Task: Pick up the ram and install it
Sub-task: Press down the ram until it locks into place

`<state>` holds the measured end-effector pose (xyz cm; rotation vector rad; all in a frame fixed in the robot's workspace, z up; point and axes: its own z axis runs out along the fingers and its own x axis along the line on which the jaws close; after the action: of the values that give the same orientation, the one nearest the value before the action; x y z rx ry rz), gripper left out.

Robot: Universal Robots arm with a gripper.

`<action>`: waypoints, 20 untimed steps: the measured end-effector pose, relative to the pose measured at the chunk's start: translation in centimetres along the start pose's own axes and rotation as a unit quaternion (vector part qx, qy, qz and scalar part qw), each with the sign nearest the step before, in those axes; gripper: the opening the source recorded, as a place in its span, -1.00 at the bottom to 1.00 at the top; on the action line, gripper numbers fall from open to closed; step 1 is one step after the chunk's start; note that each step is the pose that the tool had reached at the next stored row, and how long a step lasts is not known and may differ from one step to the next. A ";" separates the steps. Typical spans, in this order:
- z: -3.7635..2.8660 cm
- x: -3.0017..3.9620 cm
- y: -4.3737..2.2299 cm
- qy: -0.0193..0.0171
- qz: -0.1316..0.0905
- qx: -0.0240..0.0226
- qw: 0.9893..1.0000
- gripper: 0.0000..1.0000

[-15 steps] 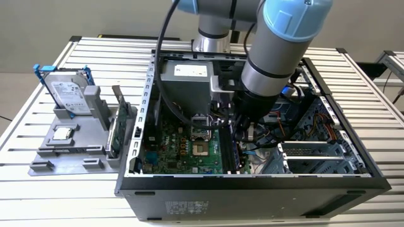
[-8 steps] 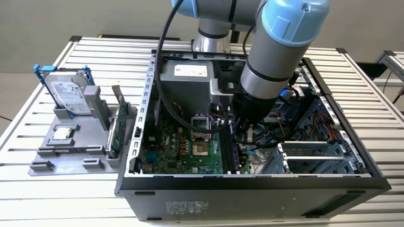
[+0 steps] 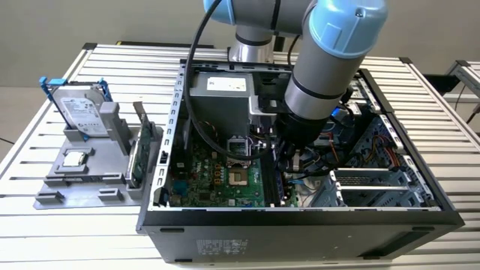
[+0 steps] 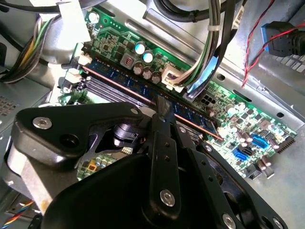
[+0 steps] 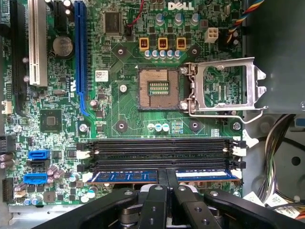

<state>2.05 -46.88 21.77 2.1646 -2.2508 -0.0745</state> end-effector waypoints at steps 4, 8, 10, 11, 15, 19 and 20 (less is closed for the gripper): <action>0.08 0.00 0.00 0.000 0.000 0.000 1.000 -1.00; 0.08 0.00 -0.01 0.000 0.000 0.000 1.000 -1.00; 0.08 0.00 -0.01 0.000 0.000 0.000 1.000 -1.00; 0.08 0.00 -0.01 0.000 0.000 0.000 1.000 -1.00; -0.20 -0.02 0.00 -0.001 0.000 0.000 1.000 -1.00; -1.22 -0.03 0.05 -0.001 0.000 0.000 1.000 -1.00; -1.50 -0.04 0.07 -0.001 0.000 0.000 1.000 -1.00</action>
<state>2.05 -46.87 23.27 2.1655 -2.2514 -0.0758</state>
